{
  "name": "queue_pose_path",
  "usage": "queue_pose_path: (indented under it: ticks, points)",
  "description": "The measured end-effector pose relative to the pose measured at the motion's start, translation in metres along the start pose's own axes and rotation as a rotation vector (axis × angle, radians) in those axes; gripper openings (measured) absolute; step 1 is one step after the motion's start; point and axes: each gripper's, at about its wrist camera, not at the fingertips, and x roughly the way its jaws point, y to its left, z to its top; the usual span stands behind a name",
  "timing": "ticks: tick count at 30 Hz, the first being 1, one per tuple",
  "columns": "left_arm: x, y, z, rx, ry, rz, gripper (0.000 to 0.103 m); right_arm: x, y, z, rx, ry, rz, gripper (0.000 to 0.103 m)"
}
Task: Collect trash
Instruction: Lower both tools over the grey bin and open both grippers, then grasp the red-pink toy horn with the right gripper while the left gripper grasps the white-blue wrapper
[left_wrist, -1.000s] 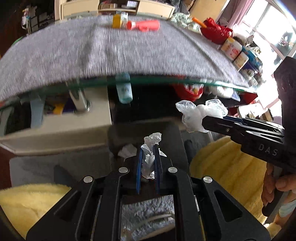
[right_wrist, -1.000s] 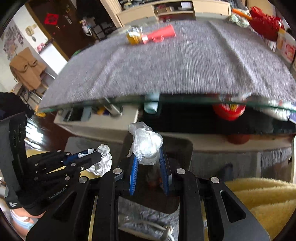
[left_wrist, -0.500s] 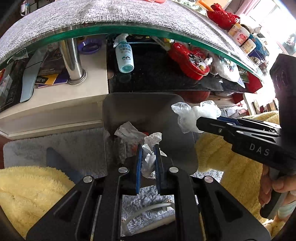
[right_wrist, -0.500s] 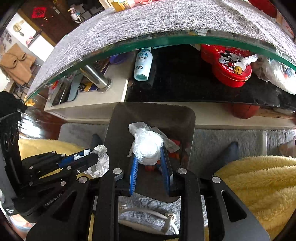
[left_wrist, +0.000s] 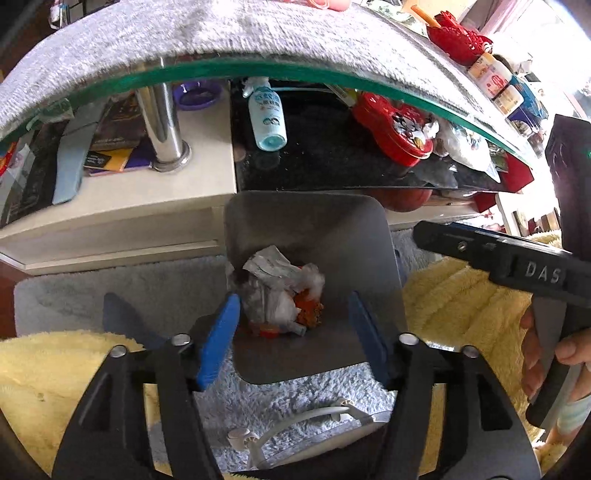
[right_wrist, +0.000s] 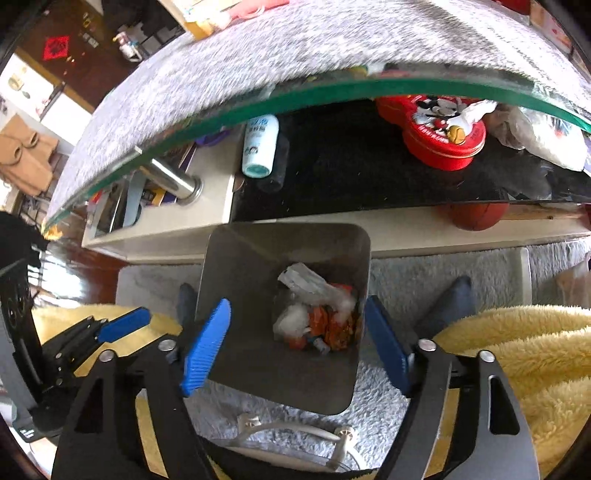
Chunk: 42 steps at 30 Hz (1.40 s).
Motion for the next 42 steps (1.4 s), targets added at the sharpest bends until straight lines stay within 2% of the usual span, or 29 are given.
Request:
queue_pose_path:
  ticks: [1,3,5,7,13,24,32,42]
  points:
    - [-0.002,0.001,0.001,0.002,-0.006,0.008,0.074,-0.002,-0.002,0.002,0.006,-0.005,-0.002,0.084]
    - [-0.009,0.002,0.005,0.004,-0.023,0.025,0.082,-0.009,-0.006,0.006,0.022,-0.018,-0.011,0.096]
    - [-0.018,0.004,0.01,-0.003,-0.044,0.035,0.09,-0.013,-0.007,0.011,0.028,-0.017,-0.017,0.099]
    - [-0.025,0.005,0.015,-0.012,-0.061,0.044,0.091,-0.019,-0.009,0.017,0.031,-0.021,-0.021,0.099]
    - [-0.051,0.006,0.038,-0.021,-0.122,0.042,0.094,-0.047,-0.014,0.048,0.048,-0.092,-0.007,0.099]
    - [-0.073,0.018,0.112,0.002,-0.197,0.083,0.095,-0.074,-0.003,0.127,0.007,-0.203,-0.041,0.099]
    - [-0.069,0.03,0.165,0.024,-0.213,0.112,0.095,-0.059,0.018,0.182,-0.056,-0.227,-0.053,0.099]
    - [-0.063,0.056,0.216,-0.002,-0.216,0.138,0.095,-0.021,0.041,0.225,-0.144,-0.232,-0.105,0.099]
